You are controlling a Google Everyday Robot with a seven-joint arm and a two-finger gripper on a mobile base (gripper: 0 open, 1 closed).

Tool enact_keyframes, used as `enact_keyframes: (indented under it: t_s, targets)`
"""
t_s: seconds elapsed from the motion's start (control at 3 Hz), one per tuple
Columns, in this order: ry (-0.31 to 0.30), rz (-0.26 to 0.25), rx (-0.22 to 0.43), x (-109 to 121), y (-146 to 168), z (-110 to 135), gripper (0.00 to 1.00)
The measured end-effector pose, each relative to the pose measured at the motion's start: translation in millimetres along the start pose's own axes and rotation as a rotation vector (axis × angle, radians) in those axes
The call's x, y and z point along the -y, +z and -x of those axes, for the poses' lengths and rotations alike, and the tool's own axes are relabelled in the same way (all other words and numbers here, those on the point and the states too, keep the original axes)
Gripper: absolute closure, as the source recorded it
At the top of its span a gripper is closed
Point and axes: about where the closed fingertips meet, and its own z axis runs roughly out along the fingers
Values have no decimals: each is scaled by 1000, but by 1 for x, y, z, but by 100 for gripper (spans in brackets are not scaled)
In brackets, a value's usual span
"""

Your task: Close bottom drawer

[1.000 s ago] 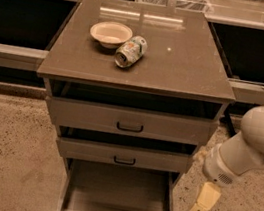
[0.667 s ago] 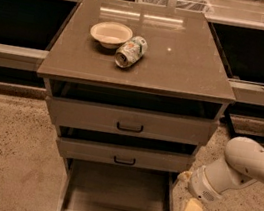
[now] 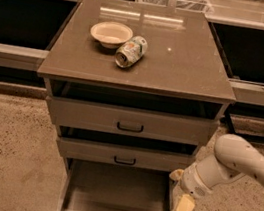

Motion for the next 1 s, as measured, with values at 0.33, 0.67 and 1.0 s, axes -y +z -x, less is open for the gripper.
enact_keyframes:
  t_s: [0.33, 0.67, 1.0]
  targets:
    - [-44, 60, 87, 4, 75, -20, 0]
    - [-35, 26, 115, 19, 97, -23, 0]
    - [-37, 23, 111, 19, 94, -22, 0]
